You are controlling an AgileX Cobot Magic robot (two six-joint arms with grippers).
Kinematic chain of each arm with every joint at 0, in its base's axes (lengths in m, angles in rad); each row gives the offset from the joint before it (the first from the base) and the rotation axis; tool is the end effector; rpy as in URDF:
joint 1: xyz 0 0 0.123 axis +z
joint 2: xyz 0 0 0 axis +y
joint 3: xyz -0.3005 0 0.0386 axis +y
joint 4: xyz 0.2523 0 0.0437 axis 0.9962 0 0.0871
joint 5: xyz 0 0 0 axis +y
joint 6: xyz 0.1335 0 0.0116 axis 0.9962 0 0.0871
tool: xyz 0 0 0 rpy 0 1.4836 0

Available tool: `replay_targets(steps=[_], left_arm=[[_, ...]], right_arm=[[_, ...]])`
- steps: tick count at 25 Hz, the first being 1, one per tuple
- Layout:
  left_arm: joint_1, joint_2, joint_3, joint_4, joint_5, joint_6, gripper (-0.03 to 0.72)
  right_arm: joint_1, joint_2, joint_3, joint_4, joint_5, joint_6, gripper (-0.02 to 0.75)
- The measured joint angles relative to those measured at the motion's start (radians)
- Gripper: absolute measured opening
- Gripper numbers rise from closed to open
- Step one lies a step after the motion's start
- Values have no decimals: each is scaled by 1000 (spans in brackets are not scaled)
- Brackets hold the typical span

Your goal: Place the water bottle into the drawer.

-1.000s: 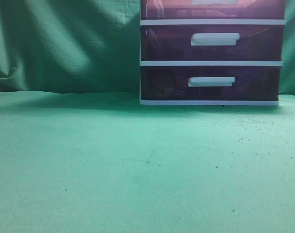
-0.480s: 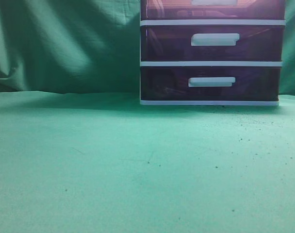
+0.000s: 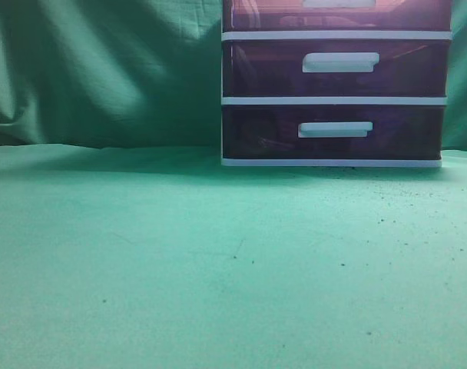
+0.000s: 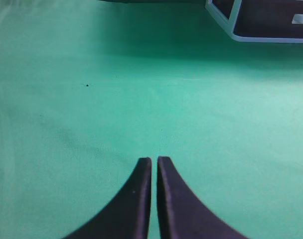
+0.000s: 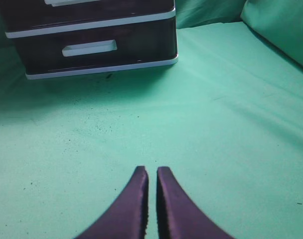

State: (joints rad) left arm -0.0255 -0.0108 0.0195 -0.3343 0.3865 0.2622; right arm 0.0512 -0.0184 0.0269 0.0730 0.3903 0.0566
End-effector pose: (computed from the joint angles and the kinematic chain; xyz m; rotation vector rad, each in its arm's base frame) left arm 0.0788 -0.0186 0.1620 0.0642 1.8592 -0.1670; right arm 0.0787 0.0078 0.1566 0.0496 1.8833 0.1463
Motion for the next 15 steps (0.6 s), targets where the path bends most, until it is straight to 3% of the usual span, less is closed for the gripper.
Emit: replay_targets(steps=[6, 12, 15], left_arm=[[0, 0, 0, 92, -12, -9, 0], [0, 0, 0, 298, -24, -242, 0], [0, 0, 0, 323, -24, -276, 0]], right_arm=[[0, 0, 1, 0, 0, 0, 47], [0, 0, 1, 0, 0, 0, 47], [0, 0, 1, 0, 0, 0, 47]])
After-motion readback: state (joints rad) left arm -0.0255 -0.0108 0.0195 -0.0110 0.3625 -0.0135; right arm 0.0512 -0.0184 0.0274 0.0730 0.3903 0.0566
